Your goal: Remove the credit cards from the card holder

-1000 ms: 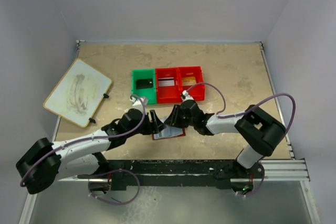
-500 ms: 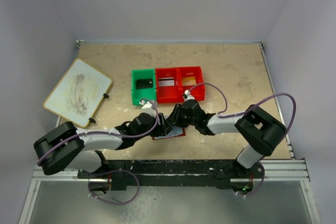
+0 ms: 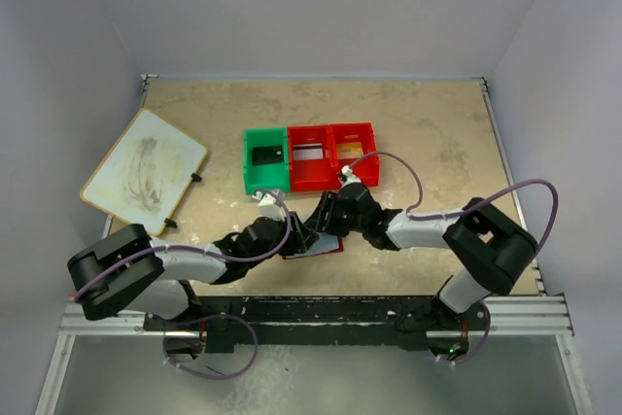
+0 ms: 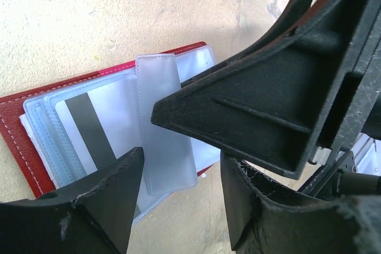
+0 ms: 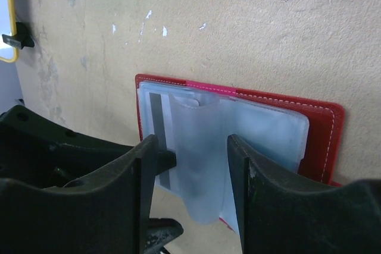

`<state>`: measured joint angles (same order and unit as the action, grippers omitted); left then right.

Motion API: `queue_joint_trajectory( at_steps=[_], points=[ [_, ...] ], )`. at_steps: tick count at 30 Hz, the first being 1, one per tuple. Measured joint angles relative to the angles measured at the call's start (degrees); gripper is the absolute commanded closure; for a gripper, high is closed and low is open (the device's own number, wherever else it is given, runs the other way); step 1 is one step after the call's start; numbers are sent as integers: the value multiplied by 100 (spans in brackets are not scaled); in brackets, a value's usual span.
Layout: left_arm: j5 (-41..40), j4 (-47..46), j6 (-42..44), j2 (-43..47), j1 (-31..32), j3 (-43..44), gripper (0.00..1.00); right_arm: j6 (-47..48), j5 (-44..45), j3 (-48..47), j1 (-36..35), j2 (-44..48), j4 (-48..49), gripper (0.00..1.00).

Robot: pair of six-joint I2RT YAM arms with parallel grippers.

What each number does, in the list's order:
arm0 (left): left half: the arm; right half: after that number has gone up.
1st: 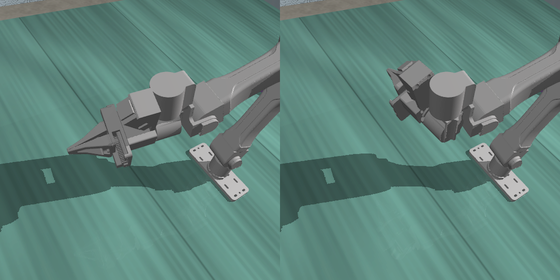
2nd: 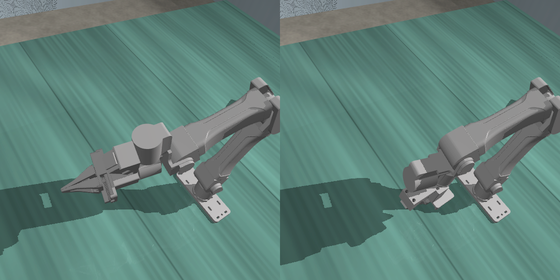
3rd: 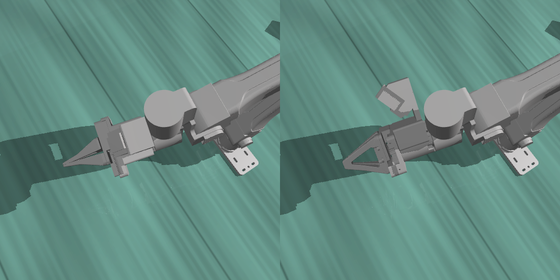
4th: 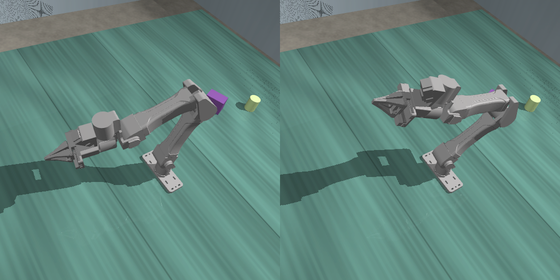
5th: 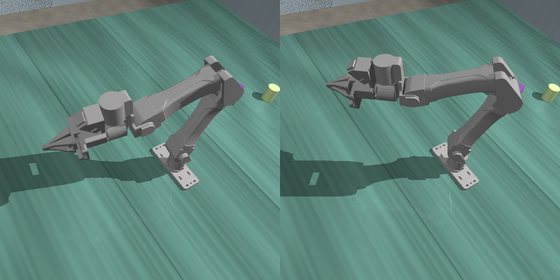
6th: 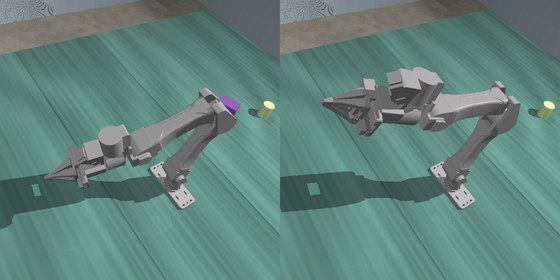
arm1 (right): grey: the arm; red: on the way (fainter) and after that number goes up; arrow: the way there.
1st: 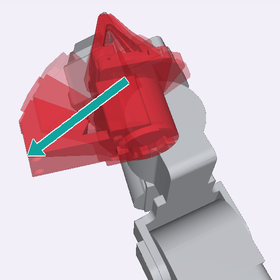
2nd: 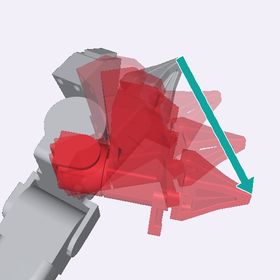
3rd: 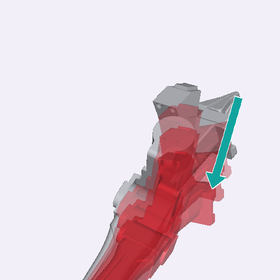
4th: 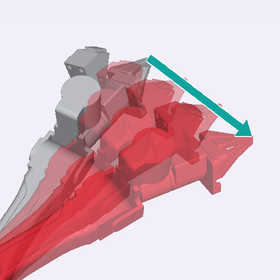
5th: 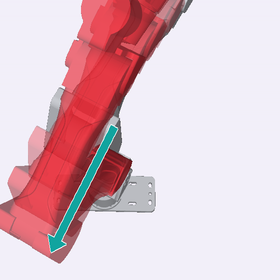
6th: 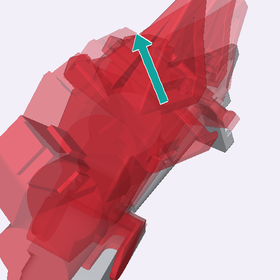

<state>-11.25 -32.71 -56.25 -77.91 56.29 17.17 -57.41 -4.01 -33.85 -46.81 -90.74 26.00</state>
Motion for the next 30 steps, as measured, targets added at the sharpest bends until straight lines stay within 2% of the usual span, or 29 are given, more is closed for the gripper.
queue_joint_trajectory(
  at_steps=[10, 22, 30],
  points=[
    [-96, -474, -195, -11, 9, -269, 49, 249, 155, 0, 0, 205, -535, 76],
    [-103, -411, -286, 59, 13, -280, 45, 227, 295, 208, 55, 481, -542, 72],
    [-48, -22, -269, -72, 166, 83, 45, 125, 304, 337, 125, 531, -461, 71]
  ],
)
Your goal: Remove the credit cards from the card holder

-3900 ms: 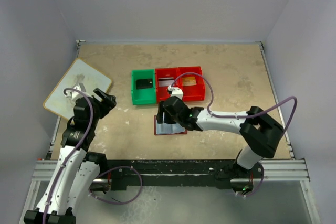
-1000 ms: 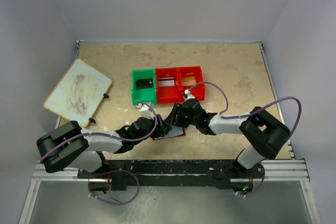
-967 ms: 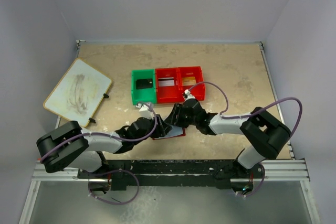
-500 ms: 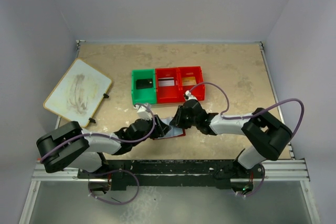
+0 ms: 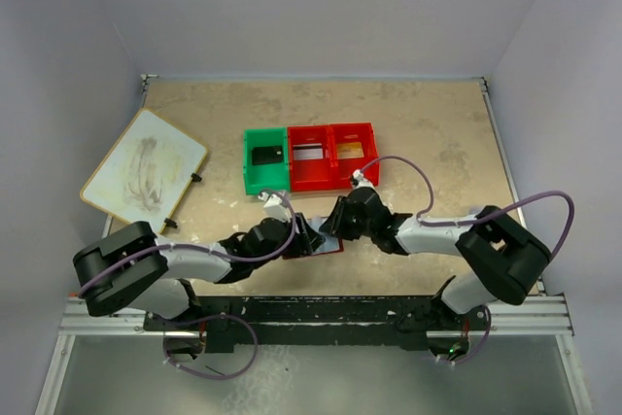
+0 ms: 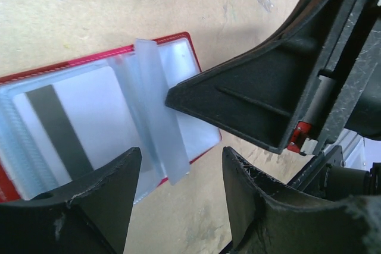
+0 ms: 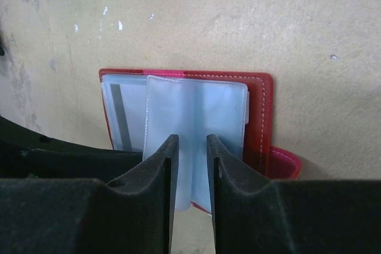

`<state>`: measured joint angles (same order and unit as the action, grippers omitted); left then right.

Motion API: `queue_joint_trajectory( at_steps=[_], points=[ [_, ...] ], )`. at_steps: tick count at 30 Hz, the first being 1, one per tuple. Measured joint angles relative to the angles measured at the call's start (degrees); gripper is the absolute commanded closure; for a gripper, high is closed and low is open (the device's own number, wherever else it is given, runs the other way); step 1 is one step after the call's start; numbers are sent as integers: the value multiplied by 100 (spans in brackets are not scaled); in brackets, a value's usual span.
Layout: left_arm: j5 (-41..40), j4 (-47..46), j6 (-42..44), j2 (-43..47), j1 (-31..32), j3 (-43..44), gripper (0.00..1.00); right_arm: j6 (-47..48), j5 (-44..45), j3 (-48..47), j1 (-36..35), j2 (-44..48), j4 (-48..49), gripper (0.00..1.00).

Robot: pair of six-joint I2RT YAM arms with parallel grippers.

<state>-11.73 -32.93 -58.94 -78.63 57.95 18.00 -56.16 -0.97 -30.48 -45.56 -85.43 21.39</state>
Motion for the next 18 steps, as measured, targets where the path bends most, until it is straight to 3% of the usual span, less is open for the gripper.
queue_joint_trajectory(
  at_steps=[5, 13, 18],
  points=[
    [81, 70, 57, -442, 229, 422, 45, -138, 177, 184, 9, 256, -151, 66],
    [179, -166, 238, -1668, 634, 1386, 46, -267, 1001, 223, 31, 1585, -1021, 59],
    [153, -282, 258, -1880, 898, 1572, 46, -236, 1318, 229, 72, 2153, -1585, 56]
  ],
)
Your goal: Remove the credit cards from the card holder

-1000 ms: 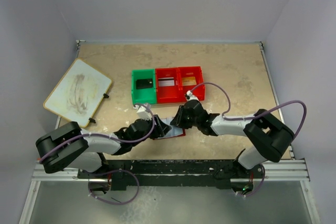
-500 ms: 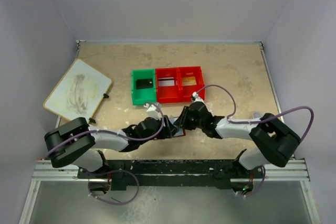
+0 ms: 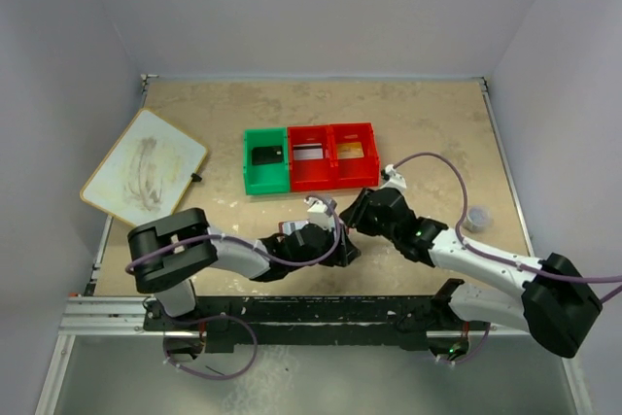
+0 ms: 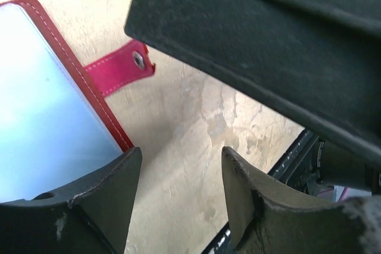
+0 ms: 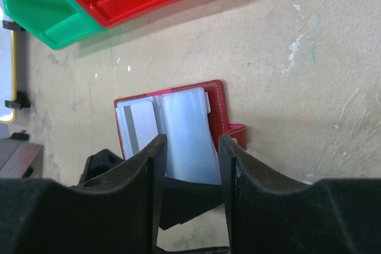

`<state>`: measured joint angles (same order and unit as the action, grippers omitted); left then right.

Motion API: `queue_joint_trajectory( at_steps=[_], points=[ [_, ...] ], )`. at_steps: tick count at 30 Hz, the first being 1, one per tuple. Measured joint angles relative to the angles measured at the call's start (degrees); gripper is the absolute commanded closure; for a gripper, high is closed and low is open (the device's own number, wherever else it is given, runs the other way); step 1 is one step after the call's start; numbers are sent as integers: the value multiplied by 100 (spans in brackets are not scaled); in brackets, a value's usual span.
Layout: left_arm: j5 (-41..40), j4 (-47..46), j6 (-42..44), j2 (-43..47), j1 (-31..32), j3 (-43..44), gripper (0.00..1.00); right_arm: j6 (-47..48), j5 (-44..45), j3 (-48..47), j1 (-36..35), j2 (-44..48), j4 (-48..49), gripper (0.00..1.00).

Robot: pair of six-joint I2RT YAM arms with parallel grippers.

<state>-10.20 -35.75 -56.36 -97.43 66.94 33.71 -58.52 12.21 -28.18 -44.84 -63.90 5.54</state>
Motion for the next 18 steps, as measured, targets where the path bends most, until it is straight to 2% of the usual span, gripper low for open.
queue_joint_trajectory(
  at_steps=[4, 9, 13, 18],
  points=[
    [-396, 459, 50, 560, 190, -127, 46, 155, 2, -9, 0, 48, -208, 54],
    [-1381, 1394, 105, 2498, 208, -535, 40, 560, -142, -262, -15, -219, -258, 50],
    [-2531, 2680, -92, 3943, 208, -590, 33, 813, -57, -835, -339, -721, -289, 44],
    [-3672, 4492, -706, 4758, 192, -678, 32, 973, 404, -2022, -1134, -1856, -586, 39]
  ],
)
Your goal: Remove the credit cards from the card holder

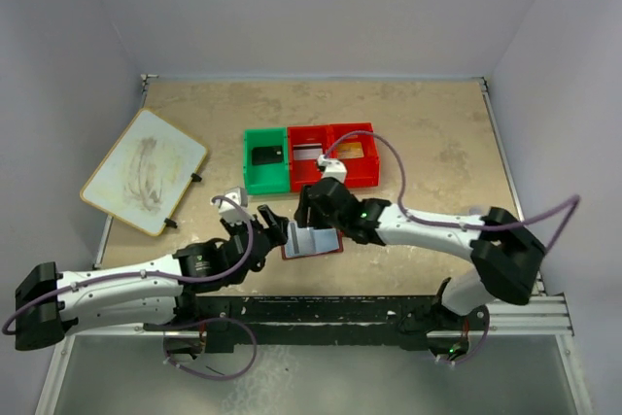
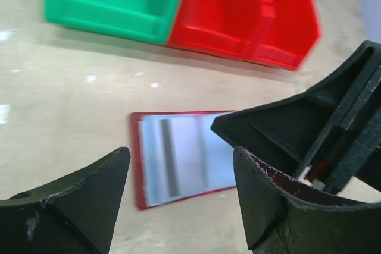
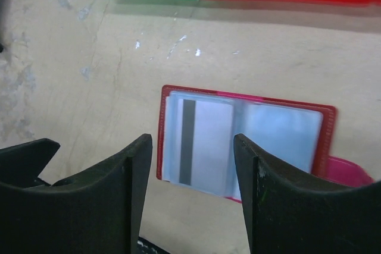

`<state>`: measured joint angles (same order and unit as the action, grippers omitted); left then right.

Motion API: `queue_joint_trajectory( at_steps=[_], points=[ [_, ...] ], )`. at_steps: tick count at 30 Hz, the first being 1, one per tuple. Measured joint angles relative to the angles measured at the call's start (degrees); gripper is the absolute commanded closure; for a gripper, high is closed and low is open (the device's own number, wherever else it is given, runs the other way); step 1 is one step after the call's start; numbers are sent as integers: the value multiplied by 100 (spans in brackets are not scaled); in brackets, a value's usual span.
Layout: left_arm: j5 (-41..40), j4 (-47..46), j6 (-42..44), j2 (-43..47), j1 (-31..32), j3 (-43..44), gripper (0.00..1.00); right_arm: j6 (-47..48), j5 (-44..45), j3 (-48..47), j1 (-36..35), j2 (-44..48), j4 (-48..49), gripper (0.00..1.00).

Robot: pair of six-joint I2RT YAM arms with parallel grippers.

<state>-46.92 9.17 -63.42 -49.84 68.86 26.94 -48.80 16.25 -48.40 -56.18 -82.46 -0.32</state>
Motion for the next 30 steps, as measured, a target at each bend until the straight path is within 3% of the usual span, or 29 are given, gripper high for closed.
queue_joint_trajectory(
  at_steps=[5, 10, 20, 30],
  points=[
    [-597, 1290, -647, 251, -4, -50, 32, 0, 267, -835, -352, -1167, -365, 37],
    [-951, 1915, -1010, 501, -7, -50, 32, 13, 382, -935, -439, -1665, -748, 31],
    [-1154, 2249, -1226, 538, -7, -50, 32, 81, 533, -1464, -584, -1978, -1113, 30],
    [-1189, 2334, -1250, 470, -7, -48, 32, 55, 658, -1768, -612, -2378, -1279, 42]
  ],
)
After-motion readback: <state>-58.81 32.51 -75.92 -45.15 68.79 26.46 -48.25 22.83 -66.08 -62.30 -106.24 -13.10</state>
